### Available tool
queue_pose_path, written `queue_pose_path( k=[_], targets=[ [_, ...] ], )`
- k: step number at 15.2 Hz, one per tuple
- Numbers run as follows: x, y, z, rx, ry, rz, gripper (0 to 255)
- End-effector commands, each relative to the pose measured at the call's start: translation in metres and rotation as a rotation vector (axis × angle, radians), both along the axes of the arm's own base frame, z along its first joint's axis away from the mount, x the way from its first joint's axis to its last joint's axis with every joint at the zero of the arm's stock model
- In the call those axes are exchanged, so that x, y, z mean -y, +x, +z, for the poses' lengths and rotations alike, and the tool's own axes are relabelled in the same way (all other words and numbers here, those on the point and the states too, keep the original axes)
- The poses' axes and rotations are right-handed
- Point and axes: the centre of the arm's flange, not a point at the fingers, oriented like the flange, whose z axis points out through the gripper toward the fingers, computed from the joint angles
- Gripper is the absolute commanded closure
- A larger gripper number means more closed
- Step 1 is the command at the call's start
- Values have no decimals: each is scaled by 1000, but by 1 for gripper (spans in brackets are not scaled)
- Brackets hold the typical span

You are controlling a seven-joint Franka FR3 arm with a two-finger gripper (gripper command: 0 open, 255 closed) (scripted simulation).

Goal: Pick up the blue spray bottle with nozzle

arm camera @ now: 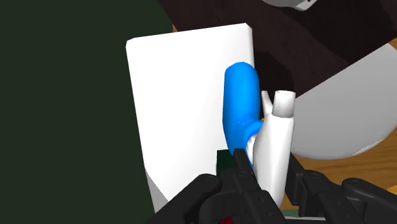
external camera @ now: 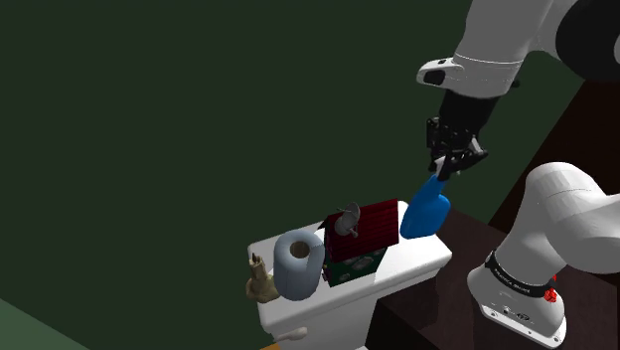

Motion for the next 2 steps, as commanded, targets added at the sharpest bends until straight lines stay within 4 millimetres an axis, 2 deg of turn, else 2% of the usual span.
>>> queue_pose_path(
  k=[1, 2],
  targets=[
    [1, 0, 6, 0, 0, 0, 255],
    [1, 0, 6, 0, 0, 0, 255]
  ],
)
